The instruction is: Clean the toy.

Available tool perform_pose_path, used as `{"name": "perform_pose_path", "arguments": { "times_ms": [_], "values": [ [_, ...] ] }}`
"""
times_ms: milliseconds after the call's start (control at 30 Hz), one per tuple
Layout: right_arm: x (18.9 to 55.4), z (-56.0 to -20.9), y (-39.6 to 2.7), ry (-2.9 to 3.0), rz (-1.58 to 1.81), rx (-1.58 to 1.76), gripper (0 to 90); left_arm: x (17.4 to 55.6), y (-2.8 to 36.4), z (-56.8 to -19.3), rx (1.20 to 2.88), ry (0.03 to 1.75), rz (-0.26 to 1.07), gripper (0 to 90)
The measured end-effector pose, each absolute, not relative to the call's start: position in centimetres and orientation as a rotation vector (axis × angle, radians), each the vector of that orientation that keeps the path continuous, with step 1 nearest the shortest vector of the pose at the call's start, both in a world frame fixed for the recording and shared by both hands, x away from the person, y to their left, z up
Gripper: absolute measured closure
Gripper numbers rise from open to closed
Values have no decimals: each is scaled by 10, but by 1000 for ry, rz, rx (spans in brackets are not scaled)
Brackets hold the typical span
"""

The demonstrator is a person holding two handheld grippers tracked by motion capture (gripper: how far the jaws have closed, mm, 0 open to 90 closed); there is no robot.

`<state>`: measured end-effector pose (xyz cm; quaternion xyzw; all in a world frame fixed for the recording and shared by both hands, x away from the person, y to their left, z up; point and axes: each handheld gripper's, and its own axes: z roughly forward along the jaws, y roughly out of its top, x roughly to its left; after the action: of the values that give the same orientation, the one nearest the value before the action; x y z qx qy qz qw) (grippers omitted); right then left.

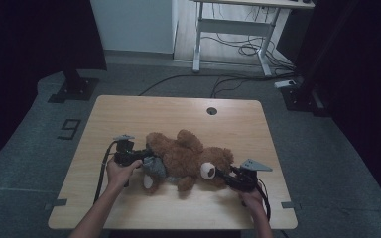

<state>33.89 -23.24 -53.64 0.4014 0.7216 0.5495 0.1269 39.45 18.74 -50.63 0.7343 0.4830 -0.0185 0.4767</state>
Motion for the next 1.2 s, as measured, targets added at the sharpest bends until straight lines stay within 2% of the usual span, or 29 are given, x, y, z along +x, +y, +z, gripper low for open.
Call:
{"name": "perform_pose_path", "arguments": {
  "times_ms": [67,267,467,667,800,900,1067,1200],
  "values": [
    [339,-537,-232,2099,1601,1167,539,392,180,-508,1802,1147,-80,794],
    [339,-537,-232,2098,1596,1169,542,380,160,-499,1915,1064,27,795],
    [339,-537,-232,2096,1590,1163,542,373,170,-504,1971,1032,33,797],
    [339,-536,-232,2100,1587,1162,542,374,192,-517,1999,1136,86,798],
    [339,-536,-232,2102,1587,1161,542,372,206,-524,1957,1178,72,799],
    [339,-537,-232,2098,1593,1163,542,367,209,-513,1891,1142,81,799],
    [340,-537,-233,2095,1593,1166,542,360,196,-480,1852,1047,136,799],
    [340,-537,-233,2093,1595,1170,541,364,182,-471,1832,1013,99,798]
  ]
}}
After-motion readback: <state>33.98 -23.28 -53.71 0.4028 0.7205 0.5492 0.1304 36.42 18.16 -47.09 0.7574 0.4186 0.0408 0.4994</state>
